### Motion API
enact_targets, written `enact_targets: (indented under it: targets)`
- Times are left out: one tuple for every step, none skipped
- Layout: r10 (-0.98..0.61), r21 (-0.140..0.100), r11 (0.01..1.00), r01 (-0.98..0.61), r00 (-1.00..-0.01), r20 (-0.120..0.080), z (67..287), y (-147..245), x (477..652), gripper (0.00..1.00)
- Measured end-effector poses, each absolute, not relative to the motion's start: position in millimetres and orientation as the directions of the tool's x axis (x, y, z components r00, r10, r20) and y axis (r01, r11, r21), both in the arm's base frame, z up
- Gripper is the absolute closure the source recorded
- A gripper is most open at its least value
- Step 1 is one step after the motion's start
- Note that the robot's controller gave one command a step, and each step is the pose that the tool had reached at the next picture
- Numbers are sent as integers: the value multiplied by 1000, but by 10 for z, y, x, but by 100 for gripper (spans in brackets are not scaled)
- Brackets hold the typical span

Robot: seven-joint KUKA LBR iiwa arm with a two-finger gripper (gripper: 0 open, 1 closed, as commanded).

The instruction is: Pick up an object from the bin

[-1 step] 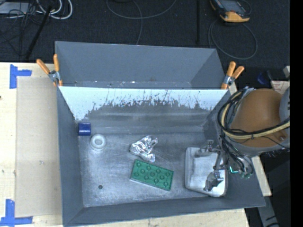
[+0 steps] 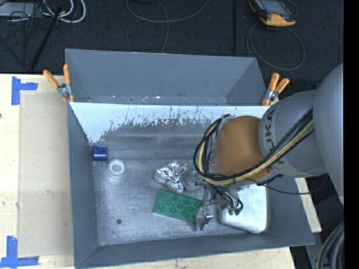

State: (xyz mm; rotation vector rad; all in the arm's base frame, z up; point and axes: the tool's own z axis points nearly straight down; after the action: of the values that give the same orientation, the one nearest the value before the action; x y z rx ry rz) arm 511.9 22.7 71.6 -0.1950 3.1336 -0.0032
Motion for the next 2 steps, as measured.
enact_targets:
  targets:
    - [-122,0,993,-122,-993,-11,751,221,5141,100]
    - [-119,-1,993,-119,-993,-8,1995,234,5217,100]
